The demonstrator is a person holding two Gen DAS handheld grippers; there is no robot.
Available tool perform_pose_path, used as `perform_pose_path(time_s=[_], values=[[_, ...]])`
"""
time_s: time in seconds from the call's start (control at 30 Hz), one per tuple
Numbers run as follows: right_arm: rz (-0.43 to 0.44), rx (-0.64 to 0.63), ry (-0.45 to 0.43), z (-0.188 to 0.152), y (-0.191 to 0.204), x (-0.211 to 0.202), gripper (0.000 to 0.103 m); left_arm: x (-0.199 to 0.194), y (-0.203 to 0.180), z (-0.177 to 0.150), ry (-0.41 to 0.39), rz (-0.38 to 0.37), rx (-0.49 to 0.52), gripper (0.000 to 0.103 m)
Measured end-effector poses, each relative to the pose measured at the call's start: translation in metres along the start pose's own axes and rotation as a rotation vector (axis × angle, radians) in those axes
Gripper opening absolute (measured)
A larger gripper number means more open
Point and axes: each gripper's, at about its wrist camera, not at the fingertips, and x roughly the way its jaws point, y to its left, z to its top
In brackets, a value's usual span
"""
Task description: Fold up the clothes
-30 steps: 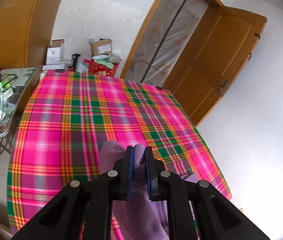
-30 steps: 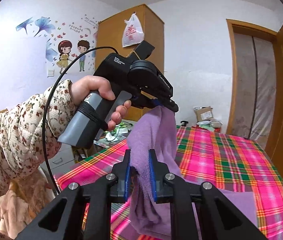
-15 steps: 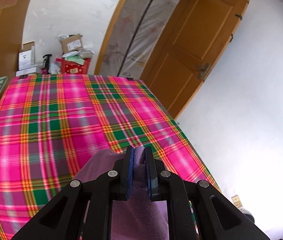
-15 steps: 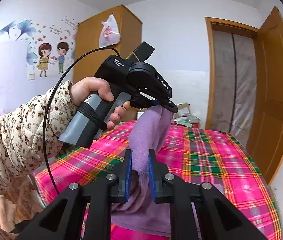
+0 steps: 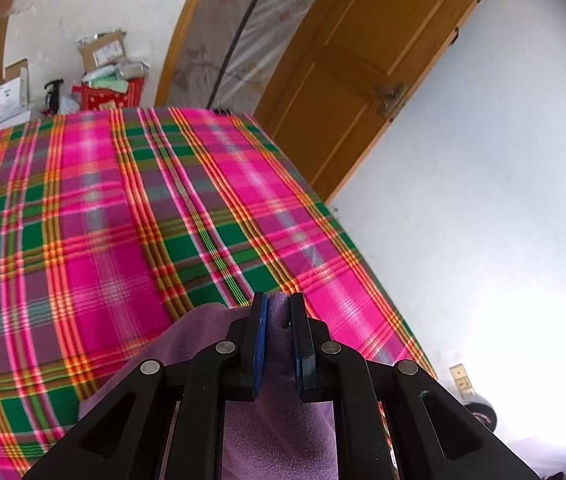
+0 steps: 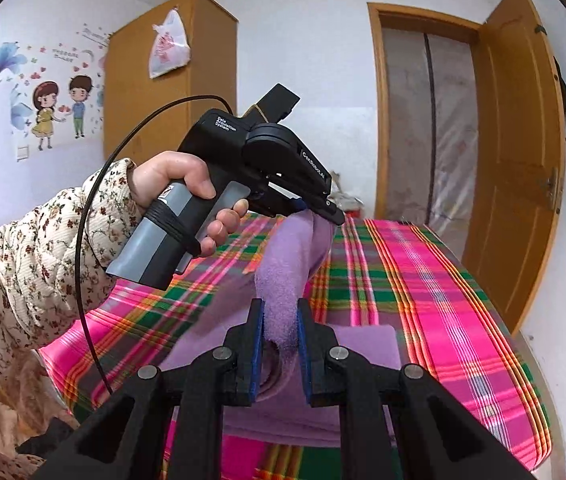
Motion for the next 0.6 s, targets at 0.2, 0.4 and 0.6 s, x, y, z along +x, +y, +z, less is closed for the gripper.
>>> perform_pose_path(time_s=[0.2, 0.4, 0.6], values=[[-0.032, 0.026, 0.039, -0.008, -0.014, 0.011, 0.016, 0.035, 0.003, -0.003, 0.06, -0.018, -0.018, 0.011], [-0.06, 0.049, 0.076, -0.016, -0.02, 0.023, 0.016, 0.06, 0.012, -0.005, 0.109, -0.026, -0.029, 0.011], [-0.085, 0.086, 0.108, -0.024, -0.028, 0.029, 0.016, 0.055, 0.014, -0.006, 0.109, -0.063, -0.007, 0.018]])
